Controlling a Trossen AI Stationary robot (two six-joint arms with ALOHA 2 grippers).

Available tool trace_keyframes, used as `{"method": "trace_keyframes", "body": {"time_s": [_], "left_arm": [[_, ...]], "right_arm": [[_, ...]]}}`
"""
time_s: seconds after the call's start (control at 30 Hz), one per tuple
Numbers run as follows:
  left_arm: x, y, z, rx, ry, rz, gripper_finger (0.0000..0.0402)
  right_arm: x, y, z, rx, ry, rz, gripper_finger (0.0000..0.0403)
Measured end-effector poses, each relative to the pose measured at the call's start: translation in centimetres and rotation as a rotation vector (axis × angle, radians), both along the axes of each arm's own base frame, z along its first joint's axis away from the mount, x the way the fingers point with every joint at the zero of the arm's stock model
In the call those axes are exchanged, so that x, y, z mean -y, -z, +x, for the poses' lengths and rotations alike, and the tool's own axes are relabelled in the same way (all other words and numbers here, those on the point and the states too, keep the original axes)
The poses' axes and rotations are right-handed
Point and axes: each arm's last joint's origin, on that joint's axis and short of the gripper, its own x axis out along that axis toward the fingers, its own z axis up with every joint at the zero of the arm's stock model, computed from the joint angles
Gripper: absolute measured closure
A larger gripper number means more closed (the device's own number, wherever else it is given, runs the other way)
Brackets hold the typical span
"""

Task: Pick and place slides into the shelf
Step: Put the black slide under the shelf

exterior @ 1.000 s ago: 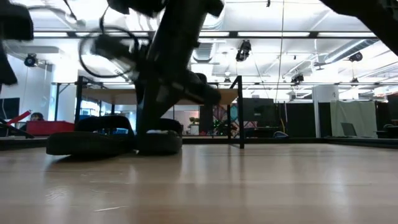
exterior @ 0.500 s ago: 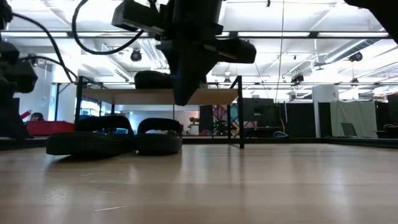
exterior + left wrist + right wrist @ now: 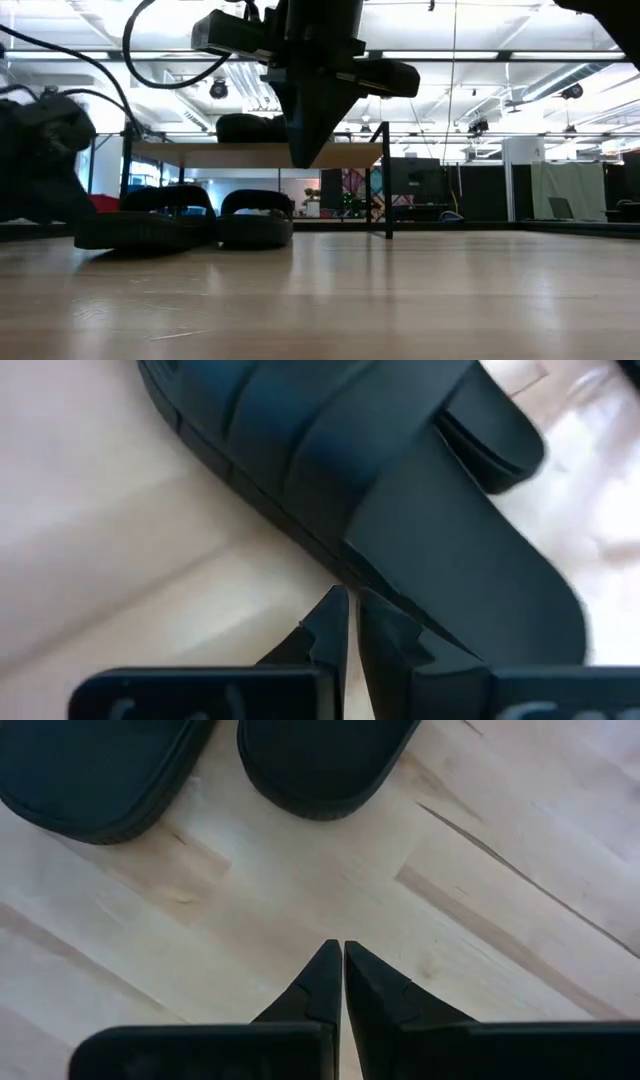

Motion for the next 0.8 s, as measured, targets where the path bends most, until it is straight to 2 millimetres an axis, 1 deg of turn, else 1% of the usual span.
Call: {"method": "trace_keyframes", "body": {"time_s": [0.23,0.57,0.8], "left_arm": [[-1.4,0.5,1.4,-0.083,0.017,0.119,0.0391],[-3.6,1.0,4.4,-0.079,0.041,0.185,0.0391],[-5.3,1.8,5.0,-0.143,-0.029,0.186,0.0391]], "right_arm": [[0.0,0.0,0.0,0.002,0.000,-0.005,0.0394],[0.0,0.0,0.0,0.006,0.008,-0.014,0.0394],[-0.7,0.0,-0.2,0.003,-0.009,-0.001,0.0394]]}}
